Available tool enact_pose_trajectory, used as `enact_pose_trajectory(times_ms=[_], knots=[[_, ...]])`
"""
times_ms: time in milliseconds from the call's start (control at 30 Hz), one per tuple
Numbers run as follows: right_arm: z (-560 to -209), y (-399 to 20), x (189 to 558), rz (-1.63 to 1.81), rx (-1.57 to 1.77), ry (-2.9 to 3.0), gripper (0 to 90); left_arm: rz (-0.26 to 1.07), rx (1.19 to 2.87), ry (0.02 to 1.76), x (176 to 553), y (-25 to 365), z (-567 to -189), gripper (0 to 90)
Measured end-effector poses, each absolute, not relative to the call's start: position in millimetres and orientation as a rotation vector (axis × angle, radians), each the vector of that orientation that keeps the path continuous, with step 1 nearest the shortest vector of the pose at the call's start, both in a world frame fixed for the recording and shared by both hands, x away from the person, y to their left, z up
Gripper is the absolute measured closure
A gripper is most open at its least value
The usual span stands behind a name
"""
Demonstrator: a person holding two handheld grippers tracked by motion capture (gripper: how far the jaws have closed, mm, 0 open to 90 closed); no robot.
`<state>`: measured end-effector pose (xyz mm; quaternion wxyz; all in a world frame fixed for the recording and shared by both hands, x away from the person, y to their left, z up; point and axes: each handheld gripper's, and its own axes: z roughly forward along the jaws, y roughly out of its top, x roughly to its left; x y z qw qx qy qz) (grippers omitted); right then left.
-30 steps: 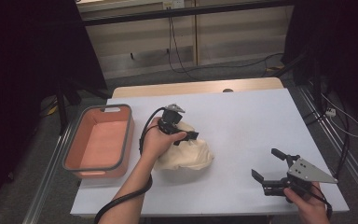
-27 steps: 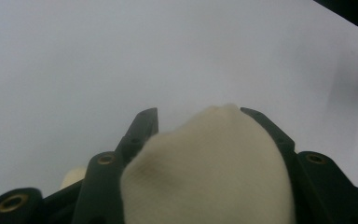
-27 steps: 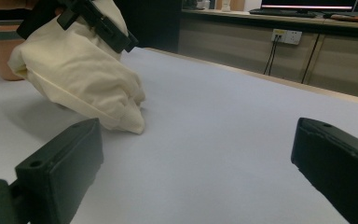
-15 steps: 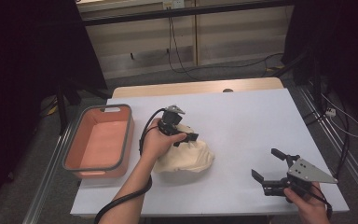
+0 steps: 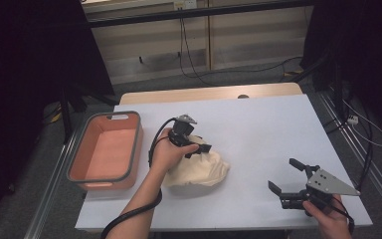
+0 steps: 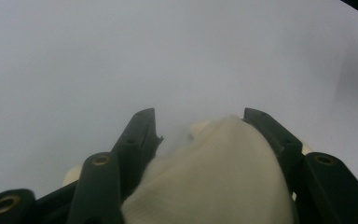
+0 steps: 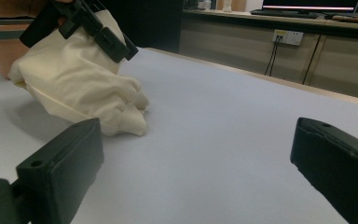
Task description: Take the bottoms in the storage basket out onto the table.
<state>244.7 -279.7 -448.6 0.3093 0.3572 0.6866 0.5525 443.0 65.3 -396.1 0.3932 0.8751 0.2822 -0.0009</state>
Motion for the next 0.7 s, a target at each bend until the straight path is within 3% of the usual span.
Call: enact_pose_trajectory(times_ms=[700], knots=[[-448.6,-279.5,244.6,1.457,0.941,1.815,2.4,-0.009,2.225,0.72,441.1,66.0,-401.9,41.0]])
